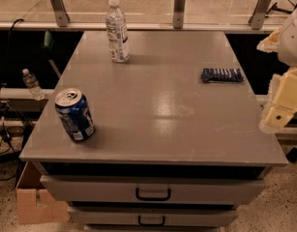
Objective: Move rxbar blueberry near blue plastic bottle
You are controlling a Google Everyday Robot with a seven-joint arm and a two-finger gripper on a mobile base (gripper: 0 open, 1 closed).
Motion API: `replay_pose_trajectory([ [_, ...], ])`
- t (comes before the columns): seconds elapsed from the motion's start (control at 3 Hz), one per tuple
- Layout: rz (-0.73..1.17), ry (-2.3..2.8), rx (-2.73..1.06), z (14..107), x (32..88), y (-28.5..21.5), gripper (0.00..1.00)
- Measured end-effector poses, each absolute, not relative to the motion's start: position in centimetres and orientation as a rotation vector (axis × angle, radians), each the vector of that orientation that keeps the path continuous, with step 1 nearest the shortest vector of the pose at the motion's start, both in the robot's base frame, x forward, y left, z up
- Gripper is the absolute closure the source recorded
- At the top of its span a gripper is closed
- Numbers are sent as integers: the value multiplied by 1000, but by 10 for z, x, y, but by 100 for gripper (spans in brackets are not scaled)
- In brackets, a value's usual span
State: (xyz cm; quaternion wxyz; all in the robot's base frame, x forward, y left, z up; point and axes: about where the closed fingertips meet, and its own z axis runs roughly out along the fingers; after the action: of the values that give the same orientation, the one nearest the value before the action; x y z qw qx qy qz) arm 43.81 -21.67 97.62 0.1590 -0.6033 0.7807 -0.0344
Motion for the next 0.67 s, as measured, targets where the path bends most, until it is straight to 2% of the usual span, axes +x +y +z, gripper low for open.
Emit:
replay_pose_trajectory([
  [0.67,-94,2213,-1725,968,454,-213,0],
])
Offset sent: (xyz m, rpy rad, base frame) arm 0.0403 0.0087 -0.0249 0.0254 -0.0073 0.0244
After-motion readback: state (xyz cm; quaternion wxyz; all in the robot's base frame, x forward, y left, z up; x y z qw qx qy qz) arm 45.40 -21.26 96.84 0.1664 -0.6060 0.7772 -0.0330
